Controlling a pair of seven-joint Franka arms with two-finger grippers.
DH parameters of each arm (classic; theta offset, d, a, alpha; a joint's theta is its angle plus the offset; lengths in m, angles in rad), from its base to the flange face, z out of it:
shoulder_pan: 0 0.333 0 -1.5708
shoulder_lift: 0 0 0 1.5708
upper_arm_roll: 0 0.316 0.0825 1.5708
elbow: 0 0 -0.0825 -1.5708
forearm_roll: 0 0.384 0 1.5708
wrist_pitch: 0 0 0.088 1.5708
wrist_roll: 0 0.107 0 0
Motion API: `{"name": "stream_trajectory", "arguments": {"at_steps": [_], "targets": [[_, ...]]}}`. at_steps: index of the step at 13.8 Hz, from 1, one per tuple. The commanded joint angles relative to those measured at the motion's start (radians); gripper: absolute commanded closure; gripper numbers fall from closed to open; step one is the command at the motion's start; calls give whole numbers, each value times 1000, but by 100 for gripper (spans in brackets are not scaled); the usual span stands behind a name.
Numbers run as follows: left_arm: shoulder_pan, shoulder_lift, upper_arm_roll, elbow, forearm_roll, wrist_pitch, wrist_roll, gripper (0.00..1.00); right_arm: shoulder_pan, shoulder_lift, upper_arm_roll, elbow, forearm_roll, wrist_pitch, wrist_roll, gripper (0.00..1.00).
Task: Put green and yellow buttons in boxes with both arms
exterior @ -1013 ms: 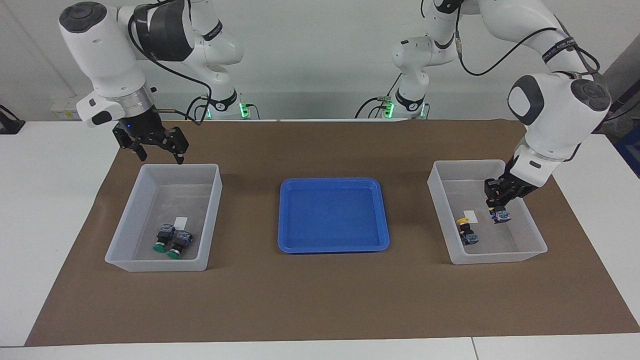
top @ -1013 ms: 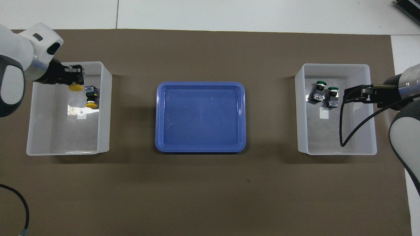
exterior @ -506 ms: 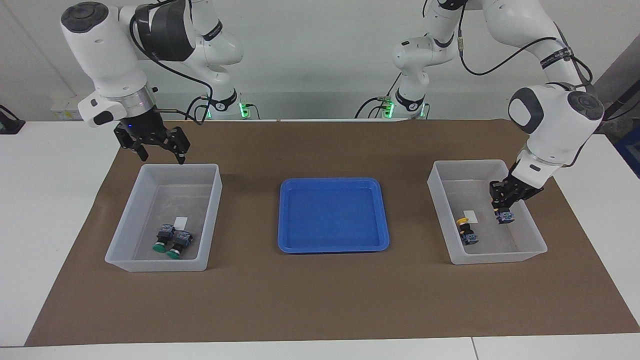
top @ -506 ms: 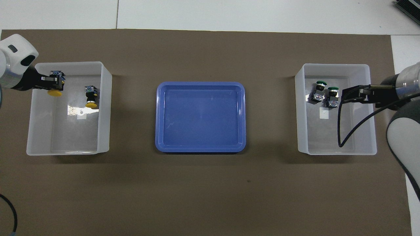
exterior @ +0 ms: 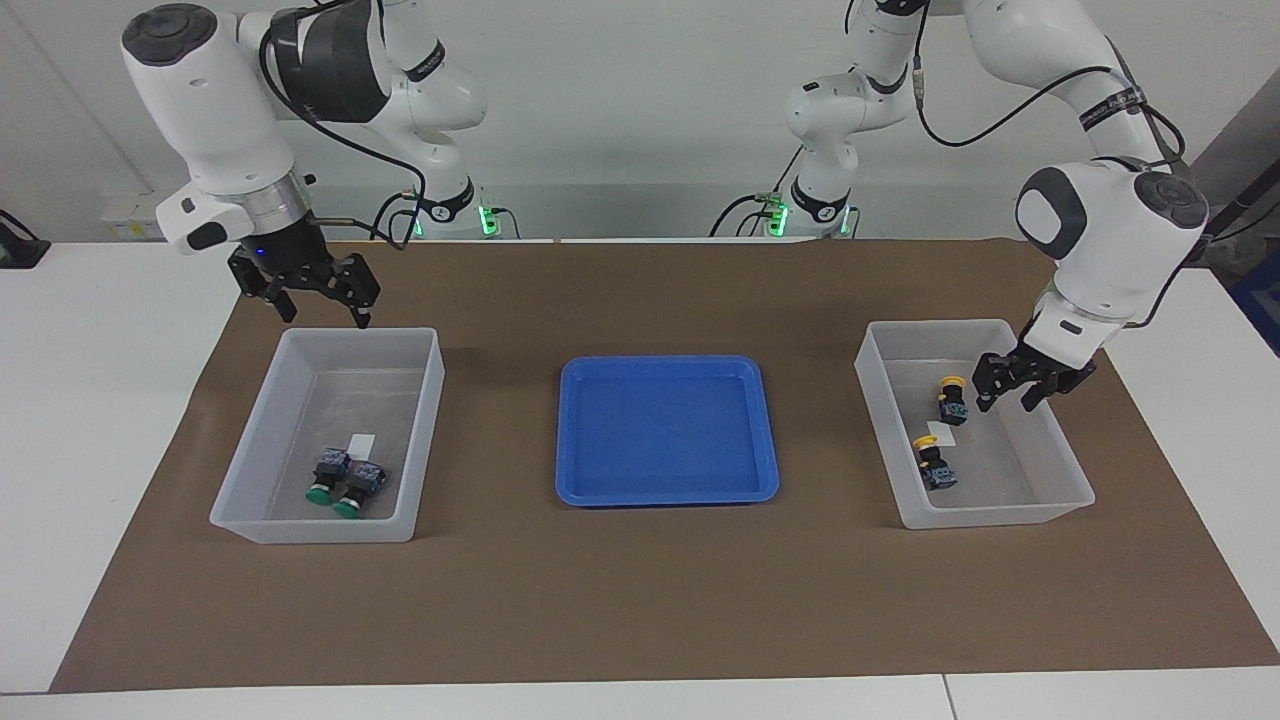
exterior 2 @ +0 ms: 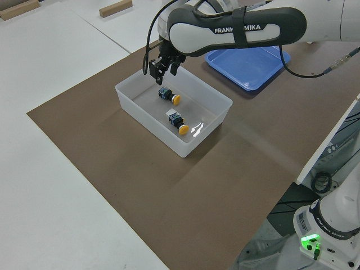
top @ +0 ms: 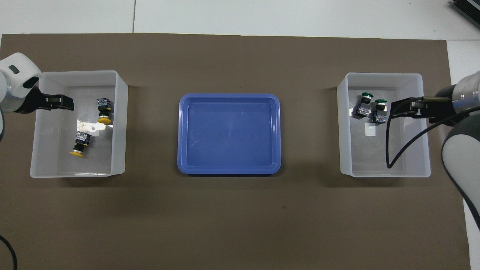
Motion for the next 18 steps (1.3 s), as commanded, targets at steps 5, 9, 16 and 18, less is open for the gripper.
{"name": "stream_trajectory", "arguments": {"at_steps": [5, 9, 16, 18], "targets": [[-9, 19, -5, 122, 12, -91, -1, 33, -4, 5, -1, 10, 30, -11, -27, 0], [-68, 75, -5, 322, 15, -338, -78, 33, -4, 5, -1, 10, 30, -11, -27, 0], [-131, 3, -15, 419, 13, -572, -123, 3, -4, 5, -1, 10, 30, -11, -27, 0], [-132, -28, -17, 411, 18, -573, -120, 0, -4, 5, -1, 10, 30, -11, -27, 0]]}}
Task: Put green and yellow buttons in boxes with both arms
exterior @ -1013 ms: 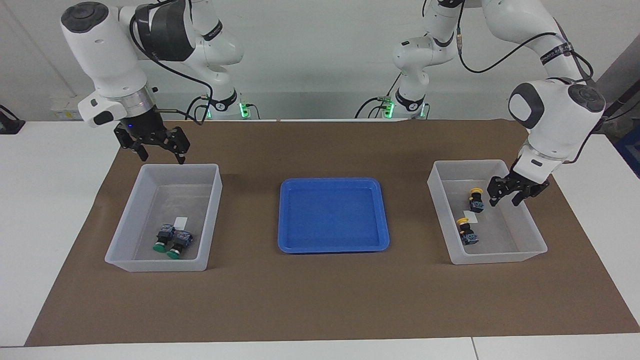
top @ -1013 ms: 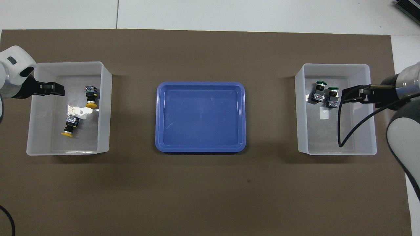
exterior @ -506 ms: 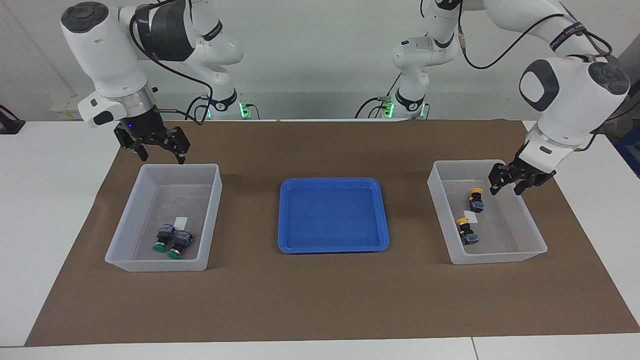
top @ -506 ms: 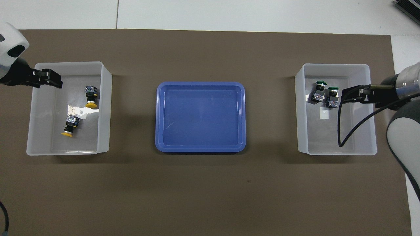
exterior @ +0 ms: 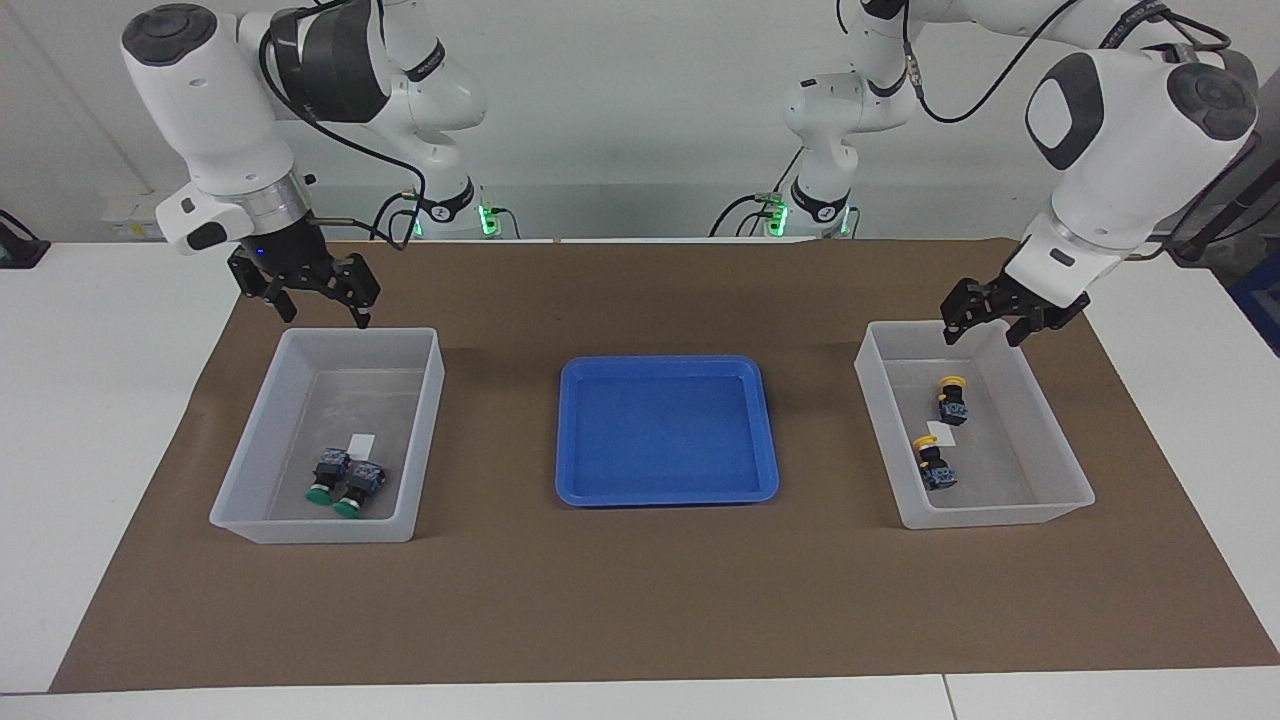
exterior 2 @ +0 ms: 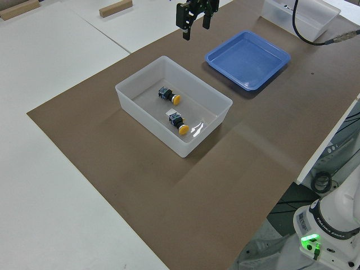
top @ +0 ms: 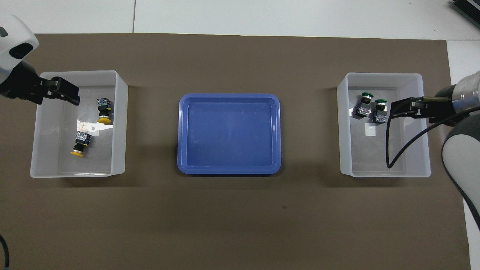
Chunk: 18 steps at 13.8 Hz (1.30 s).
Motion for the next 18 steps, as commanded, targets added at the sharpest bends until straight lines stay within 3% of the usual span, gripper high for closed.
{"name": "stream_trajectory", "arguments": {"at_steps": [1, 6, 11, 18], "targets": [[-7, -42, 4, -1, 30, -34, -6, 0, -4, 5, -1, 10, 30, -11, -27, 0], [-12, -56, 5, -17, 41, -26, 0, 0, -4, 5, -1, 10, 30, -11, -26, 0], [-1, -104, 5, -119, 39, 43, 5, 0, -4, 5, -1, 10, 30, -11, -27, 0], [1, -112, 7, -132, 39, 46, 6, 0, -4, 5, -1, 10, 30, -11, -27, 0]]}}
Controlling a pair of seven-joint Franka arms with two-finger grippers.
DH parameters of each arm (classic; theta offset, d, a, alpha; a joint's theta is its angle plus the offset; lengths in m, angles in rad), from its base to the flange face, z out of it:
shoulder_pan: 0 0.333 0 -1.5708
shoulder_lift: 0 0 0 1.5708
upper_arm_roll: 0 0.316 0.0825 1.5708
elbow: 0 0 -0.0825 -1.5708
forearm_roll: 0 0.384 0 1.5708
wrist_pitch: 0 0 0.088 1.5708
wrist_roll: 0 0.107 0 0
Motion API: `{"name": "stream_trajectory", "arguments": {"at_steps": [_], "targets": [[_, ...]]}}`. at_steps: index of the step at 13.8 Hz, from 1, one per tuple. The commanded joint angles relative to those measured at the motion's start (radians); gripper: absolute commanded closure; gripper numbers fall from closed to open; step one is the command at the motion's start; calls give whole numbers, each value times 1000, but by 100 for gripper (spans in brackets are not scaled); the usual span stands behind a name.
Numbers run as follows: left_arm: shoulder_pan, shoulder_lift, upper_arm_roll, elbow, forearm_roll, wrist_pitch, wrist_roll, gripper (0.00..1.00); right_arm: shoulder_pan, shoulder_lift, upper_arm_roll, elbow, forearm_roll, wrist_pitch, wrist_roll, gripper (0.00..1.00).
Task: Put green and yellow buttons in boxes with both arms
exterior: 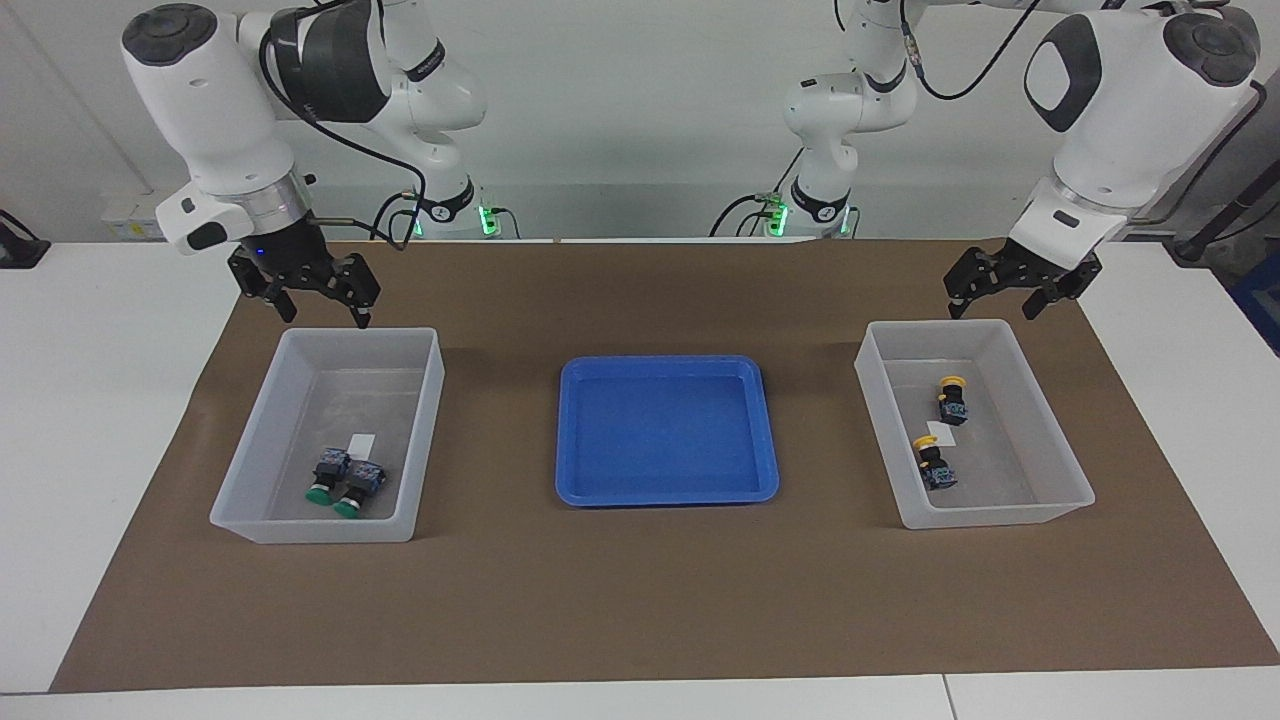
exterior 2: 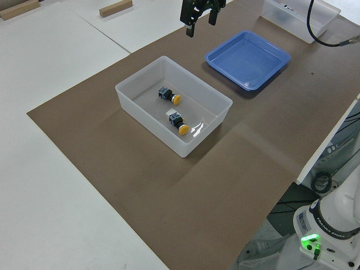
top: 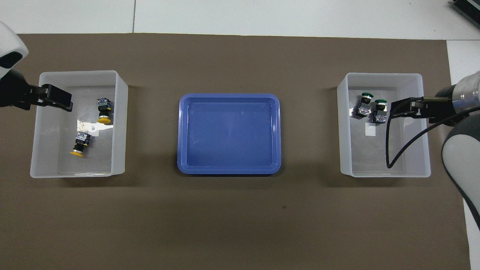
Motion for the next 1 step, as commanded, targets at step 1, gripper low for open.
{"name": "stream_trajectory", "arguments": {"at_steps": [1], "targets": [[-1, -42, 4, -54, 19, 29, 4, 0, -4, 5, -1, 10, 30, -11, -27, 0]]}}
